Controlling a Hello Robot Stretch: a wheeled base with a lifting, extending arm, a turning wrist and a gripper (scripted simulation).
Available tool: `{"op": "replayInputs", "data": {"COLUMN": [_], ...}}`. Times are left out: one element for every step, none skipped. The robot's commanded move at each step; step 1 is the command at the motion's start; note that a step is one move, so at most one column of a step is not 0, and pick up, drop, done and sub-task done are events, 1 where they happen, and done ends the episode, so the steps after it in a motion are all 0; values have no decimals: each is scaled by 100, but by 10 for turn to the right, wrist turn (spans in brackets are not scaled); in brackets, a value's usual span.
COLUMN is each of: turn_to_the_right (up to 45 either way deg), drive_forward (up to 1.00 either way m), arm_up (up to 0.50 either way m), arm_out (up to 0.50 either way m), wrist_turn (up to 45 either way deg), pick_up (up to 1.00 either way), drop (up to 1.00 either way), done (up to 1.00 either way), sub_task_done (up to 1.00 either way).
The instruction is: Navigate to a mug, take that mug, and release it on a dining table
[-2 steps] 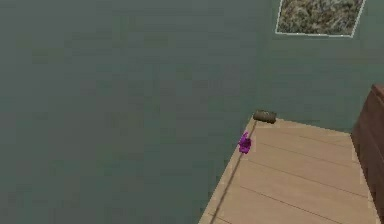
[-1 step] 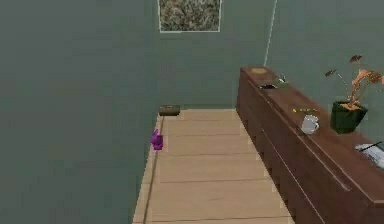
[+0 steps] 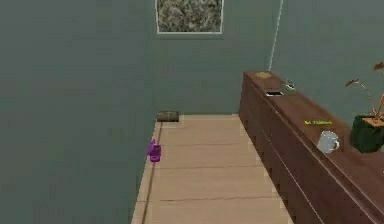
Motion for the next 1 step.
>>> {"op": "replayInputs", "data": {"turn_to_the_right": [60], "drive_forward": [0], "arm_up": [0], "arm_out": [0], "wrist_turn": [0], "pick_up": [0], "drop": [0], "done": [0], "sub_task_done": [0]}}
